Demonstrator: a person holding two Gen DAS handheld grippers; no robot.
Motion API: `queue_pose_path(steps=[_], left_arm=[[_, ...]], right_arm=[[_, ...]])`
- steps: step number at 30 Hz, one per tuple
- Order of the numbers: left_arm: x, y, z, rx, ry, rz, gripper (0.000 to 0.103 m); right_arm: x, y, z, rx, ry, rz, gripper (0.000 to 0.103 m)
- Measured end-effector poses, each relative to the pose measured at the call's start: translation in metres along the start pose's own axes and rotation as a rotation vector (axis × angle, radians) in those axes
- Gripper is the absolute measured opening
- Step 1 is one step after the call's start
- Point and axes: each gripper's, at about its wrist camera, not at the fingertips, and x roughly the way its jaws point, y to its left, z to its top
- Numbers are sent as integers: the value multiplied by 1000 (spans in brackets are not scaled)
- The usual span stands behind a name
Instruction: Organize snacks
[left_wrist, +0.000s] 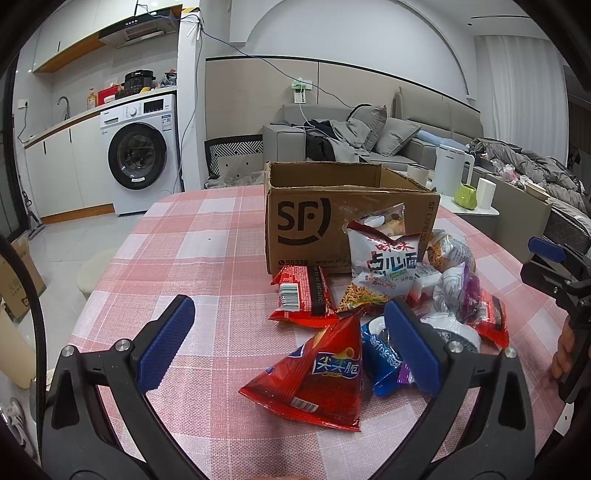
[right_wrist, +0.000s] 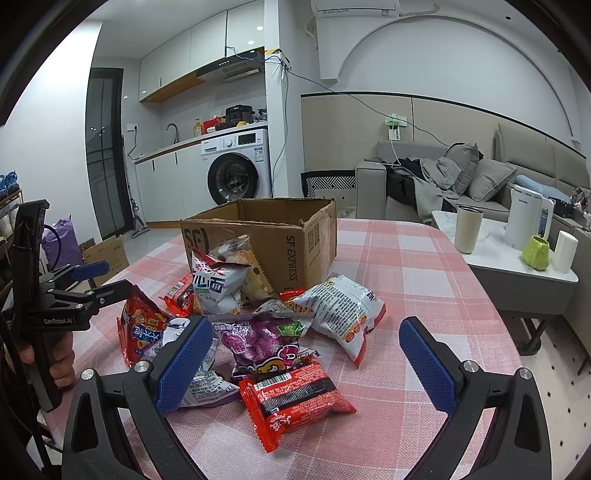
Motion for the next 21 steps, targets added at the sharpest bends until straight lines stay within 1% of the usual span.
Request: queue_pose_path(steps=[21], left_arm=[[1, -1, 0, 3, 2, 2, 102]], right_arm=[[1, 1, 0, -1, 1, 1, 103]])
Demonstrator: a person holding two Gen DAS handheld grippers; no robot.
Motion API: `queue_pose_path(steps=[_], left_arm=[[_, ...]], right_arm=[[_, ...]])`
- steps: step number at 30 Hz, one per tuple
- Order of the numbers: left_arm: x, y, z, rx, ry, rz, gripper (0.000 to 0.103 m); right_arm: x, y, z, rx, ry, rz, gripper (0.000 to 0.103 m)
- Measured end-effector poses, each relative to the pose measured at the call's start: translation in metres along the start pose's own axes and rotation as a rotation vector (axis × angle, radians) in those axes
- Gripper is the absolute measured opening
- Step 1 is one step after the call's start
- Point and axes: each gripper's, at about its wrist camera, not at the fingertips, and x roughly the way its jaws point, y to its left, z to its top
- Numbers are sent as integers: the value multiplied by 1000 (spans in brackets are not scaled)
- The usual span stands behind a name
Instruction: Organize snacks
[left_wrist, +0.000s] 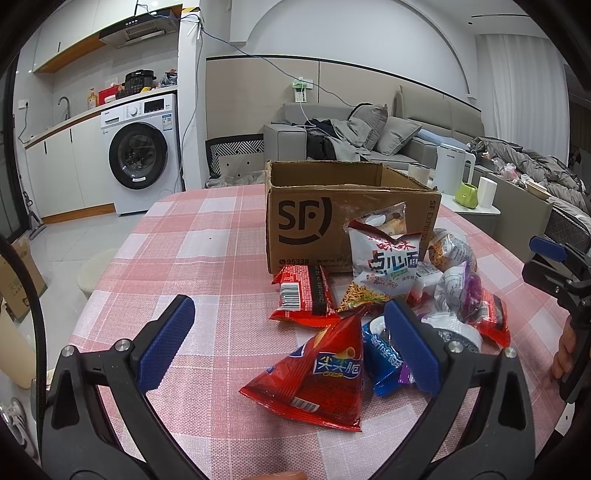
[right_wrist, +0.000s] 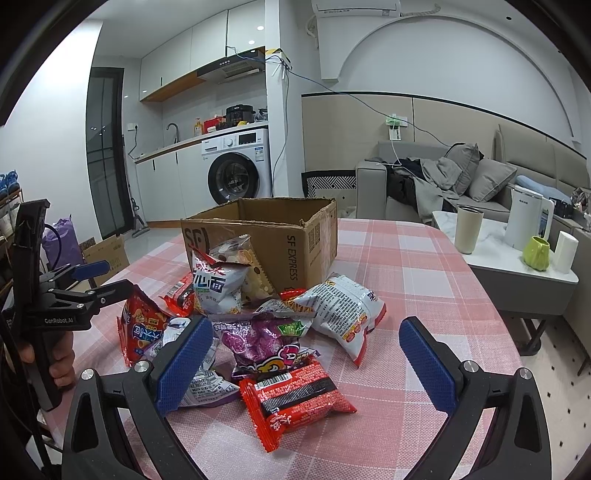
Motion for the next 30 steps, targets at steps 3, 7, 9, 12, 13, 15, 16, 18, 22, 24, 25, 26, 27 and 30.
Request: queue_pose_path(steps=[3, 7, 9, 12, 13, 15, 16, 18, 22, 24, 25, 26, 27, 30], left_arm=[[0, 0, 0, 0, -1, -1, 102], [0, -1, 0, 1, -1, -1, 102], [0, 0, 0, 0, -1, 0, 102], [-1, 0, 0, 1, -1, 1, 102], [-1, 0, 0, 1, -1, 1, 102], [0, -1, 0, 1, -1, 3, 102], [1, -1, 0, 1, 0, 5, 102], [3, 0, 0, -1, 2, 7, 102], [5, 0, -1, 0, 1, 8, 102], [5, 0, -1, 3, 3, 1, 102], [6, -1, -1, 10, 9, -3, 102], [8, 0, -1, 18, 12, -3, 102], [10, 0, -2, 27, 15, 0, 102], [10, 4, -3, 50, 30, -2, 102]], right_arm=[[0, 0, 0, 0, 1, 0, 103], [0, 0, 0, -1, 1, 0, 103], [0, 1, 0, -2, 3, -2, 103], [1, 2, -1, -10, 7, -1, 103], [1, 2, -2, -13, 8, -2, 103], [1, 2, -2, -17, 8, -4, 103], [1, 2, -2, -17, 9, -1, 103], [1, 3, -3, -20, 15, -7, 103], [4, 3, 0, -21, 32, -10, 103], [5, 2, 0, -16, 40, -7, 103], [6, 1, 0, -11, 44, -9, 103], [7, 0, 1, -8, 50, -10, 103], [8, -1, 1, -9, 62, -9, 103], [12, -3, 2, -5, 96, -18, 103]])
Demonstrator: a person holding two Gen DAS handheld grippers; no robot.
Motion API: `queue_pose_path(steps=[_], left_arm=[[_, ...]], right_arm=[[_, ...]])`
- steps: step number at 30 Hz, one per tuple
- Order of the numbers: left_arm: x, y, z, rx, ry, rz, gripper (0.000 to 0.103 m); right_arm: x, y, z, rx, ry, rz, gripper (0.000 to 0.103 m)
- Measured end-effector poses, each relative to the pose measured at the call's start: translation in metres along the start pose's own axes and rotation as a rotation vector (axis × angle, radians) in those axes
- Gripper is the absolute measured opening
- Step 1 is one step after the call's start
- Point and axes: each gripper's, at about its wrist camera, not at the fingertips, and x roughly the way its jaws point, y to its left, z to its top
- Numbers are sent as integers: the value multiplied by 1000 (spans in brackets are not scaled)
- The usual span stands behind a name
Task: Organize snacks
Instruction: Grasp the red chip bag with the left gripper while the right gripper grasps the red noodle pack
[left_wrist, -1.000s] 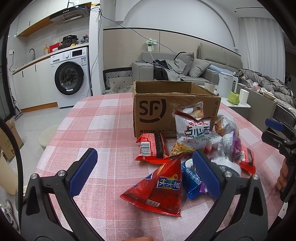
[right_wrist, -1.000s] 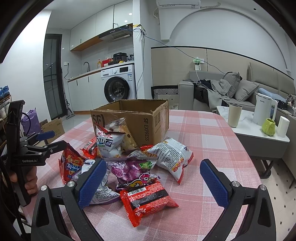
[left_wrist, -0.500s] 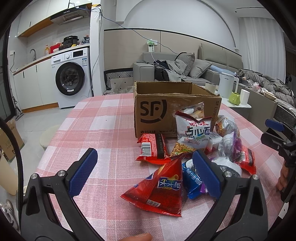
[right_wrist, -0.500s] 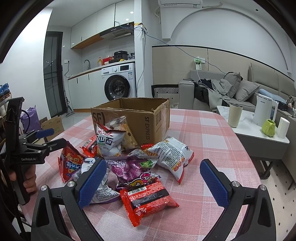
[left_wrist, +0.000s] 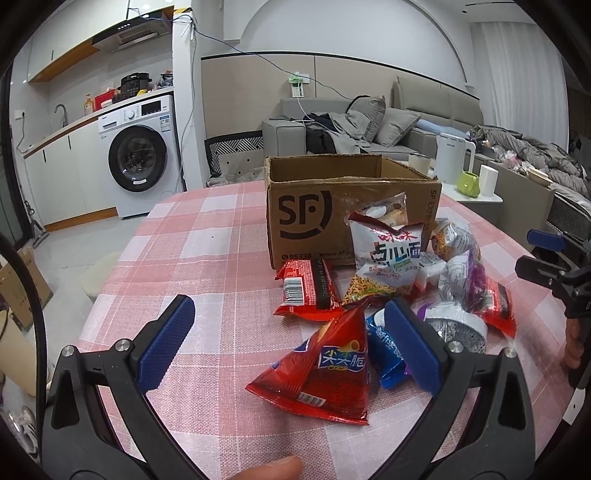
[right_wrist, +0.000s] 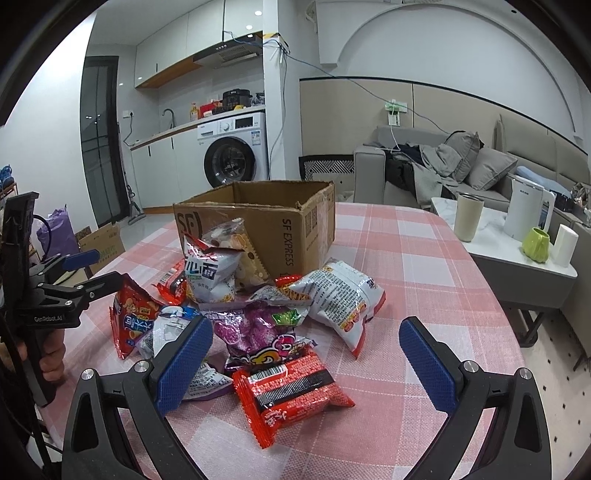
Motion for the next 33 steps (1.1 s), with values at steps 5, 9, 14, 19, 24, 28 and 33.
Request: queue_pose_path(steps=[5, 9, 14, 19, 24, 28, 33], left_arm=[[-3, 2, 0, 6, 25, -30, 102], [1, -1, -3, 40, 68, -51, 102], [7, -4, -6, 55, 112, -69, 102], [18, -2, -10, 59, 165, -68, 102], [24, 0, -11, 39, 200, -95, 102], [32, 0, -13, 22, 241, -120, 98], [42, 1, -17, 6, 288, -142, 88]], right_arm=[[8, -5, 2, 13, 73, 13, 103], [16, -7, -1, 8, 139, 29, 103], [27, -8, -8, -10, 215, 35, 103], [40, -12, -16, 2, 288, 44, 103], [52, -13, -23, 2, 345, 68, 103], [60, -11, -27, -11, 374, 75, 101], [67, -9, -28, -24, 403, 91, 94]])
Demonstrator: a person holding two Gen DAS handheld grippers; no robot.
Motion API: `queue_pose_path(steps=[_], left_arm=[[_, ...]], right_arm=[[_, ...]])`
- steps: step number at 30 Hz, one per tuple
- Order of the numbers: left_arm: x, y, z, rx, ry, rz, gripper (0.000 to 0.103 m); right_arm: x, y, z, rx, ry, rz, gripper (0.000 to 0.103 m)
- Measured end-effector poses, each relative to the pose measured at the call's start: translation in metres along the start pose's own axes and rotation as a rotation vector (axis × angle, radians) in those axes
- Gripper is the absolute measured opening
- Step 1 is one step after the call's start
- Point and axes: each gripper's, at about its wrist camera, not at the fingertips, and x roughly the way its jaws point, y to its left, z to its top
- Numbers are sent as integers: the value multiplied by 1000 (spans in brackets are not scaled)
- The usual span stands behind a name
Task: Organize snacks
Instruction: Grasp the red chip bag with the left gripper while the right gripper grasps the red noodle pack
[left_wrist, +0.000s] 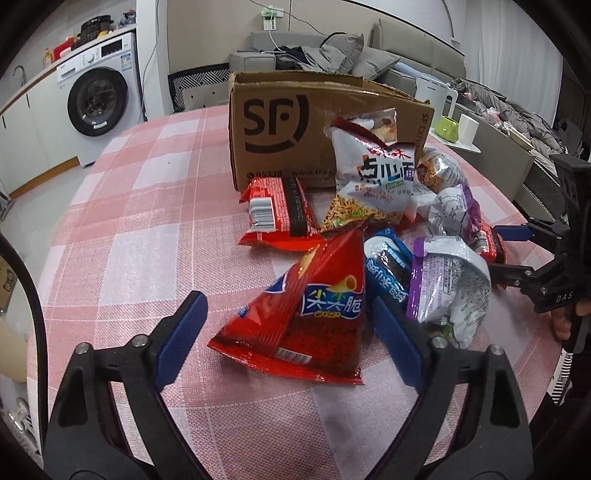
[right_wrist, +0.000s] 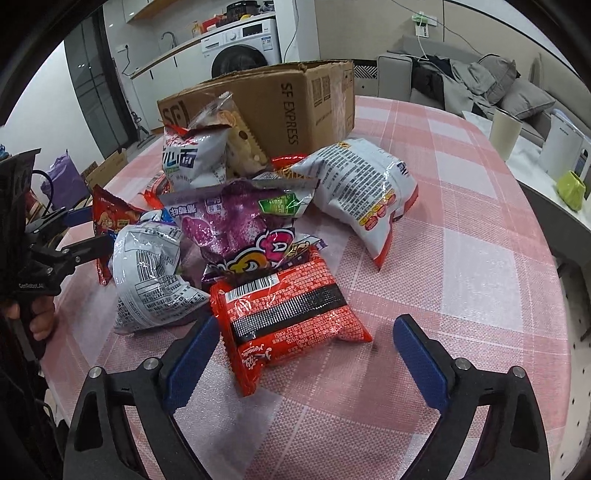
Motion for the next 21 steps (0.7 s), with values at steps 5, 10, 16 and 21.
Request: queue_pose_path(steps=[5, 10, 16, 21], left_arm=[[7, 2, -2, -4, 24, -20, 68], [7, 4, -2, -18, 17, -61, 45], [3, 6, 1, -32, 9, -86, 42], [-3, 6, 2, -42, -1, -91, 41]], right_arm=[[0, 4, 1, -23, 7, 16, 88], [1, 10, 2, -38, 4, 9, 81], [-3, 10, 0, -47, -6, 5, 66], [-10, 9, -7, -60, -22, 11, 60]])
